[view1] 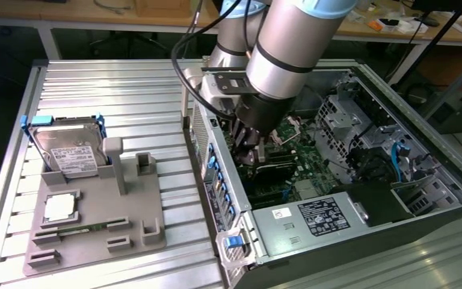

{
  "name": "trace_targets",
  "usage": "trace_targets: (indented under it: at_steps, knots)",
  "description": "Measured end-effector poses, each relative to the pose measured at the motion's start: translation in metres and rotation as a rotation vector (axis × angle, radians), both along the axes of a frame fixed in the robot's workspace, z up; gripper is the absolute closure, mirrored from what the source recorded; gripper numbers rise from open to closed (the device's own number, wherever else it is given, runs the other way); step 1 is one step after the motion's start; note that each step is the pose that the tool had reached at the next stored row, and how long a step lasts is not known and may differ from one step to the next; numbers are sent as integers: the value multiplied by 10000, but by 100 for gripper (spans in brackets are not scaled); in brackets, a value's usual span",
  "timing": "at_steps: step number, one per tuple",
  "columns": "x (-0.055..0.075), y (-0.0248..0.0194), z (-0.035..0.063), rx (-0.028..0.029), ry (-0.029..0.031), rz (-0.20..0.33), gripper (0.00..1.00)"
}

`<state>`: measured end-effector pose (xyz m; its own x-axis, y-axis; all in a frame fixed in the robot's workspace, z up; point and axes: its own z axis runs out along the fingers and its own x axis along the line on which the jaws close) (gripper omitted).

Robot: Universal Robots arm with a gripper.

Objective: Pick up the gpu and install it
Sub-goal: 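Press down on the gpu until it lock into place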

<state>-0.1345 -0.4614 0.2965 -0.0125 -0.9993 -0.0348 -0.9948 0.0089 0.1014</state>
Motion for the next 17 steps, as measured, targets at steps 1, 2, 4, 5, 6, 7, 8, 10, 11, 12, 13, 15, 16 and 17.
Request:
trace_targets:
  at_steps: [1,2,4,5,6,7,8,10,11,12,13,15,16,17]
  knots:
    - [-6,4,-1,2,11,0,89]
    - [-15,10,0,1,24,0,89]
    - [-25,21,0,-1,50,1,89]
    - [-30,27,0,-1,63,1,89]
    - [-37,33,-1,0,72,2,89]
    - [-41,39,0,0,78,3,89]
    - [-45,45,0,1,86,3,89]
    - [-48,55,0,2,100,0,89]
    - [-48,57,4,2,103,1,89]
    - [-48,60,8,4,103,0,89]
    - [-48,62,14,5,102,0,89]
    - [-48,62,36,2,103,1,89]
    - [-48,63,48,2,103,0,89]
    - [-48,63,67,2,103,0,89]
